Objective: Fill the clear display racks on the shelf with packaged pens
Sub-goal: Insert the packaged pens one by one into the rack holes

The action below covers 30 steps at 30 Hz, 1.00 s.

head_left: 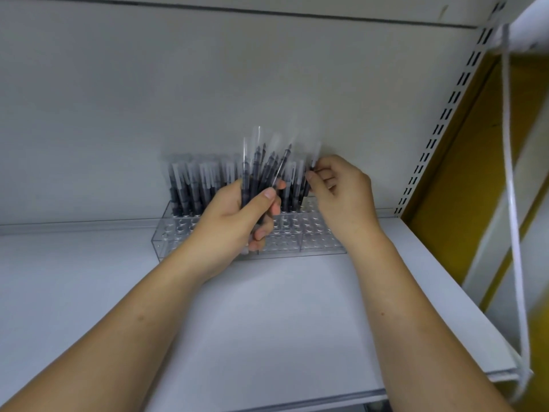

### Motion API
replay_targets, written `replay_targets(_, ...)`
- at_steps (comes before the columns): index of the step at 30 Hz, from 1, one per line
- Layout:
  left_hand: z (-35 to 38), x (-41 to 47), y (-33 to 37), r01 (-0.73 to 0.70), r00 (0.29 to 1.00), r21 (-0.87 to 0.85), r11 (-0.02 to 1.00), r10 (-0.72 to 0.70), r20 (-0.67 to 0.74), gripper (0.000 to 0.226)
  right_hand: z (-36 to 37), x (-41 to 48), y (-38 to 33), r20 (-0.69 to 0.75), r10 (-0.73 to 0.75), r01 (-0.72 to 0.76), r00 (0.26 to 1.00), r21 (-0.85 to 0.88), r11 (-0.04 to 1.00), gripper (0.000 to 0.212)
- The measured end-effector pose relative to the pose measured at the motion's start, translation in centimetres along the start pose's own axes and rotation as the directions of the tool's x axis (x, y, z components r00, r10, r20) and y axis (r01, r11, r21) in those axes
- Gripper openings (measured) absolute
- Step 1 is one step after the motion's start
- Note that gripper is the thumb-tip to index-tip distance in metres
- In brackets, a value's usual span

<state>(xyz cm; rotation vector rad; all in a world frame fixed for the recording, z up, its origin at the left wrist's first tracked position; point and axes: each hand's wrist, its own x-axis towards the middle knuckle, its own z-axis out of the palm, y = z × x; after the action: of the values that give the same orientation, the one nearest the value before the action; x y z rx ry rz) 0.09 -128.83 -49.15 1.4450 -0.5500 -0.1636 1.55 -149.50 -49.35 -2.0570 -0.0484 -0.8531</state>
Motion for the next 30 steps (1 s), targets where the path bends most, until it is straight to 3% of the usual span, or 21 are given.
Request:
replay_targets(10, 0.2, 0.2, 0.2, -0.033, 0.999, 0.043, 0.999, 0.034, -0.011, 0.02, -0.2, -0.3, -0.3, 0.08, 0.062, -0.051, 0.995, -0.133, 0.99, 0.004)
replay_targets(18, 0.5, -0.2, 0.7, -0.05, 0.999, 0.086, 0.995, 0.049, 0.018, 0.021, -0.6, -0.9, -0.4, 0.118, 0.095, -0.08, 0.988, -0.125, 0.989, 0.007)
replay_targets(23, 0.5, -0.2, 0.9, -0.004, 1.0, 0.101, 0.995, 0.005, -0.003, 0.026, -1.3, -1.2, -1.6, -0.084, 0.01, -0.006, 0.996, 0.045, 0.999, 0.005)
replay_targets(27, 0.5, -0.2, 1.0, -0.001, 1.0, 0.124, 0.992, -0.001, 0.01, 0.026, -1.6, -1.8, -3.4, 0.118, 0.041, -0.088, 0.992, 0.423, 0.902, 0.008)
replay_targets(30, 0.4, -0.2, 0.9, -0.019, 1.0, 0.123, 0.992, 0.016, 0.023, 0.024, -1.5, -2.4, -4.3, 0.242, 0.006, -0.128, 0.97, 0.493, 0.86, 0.006)
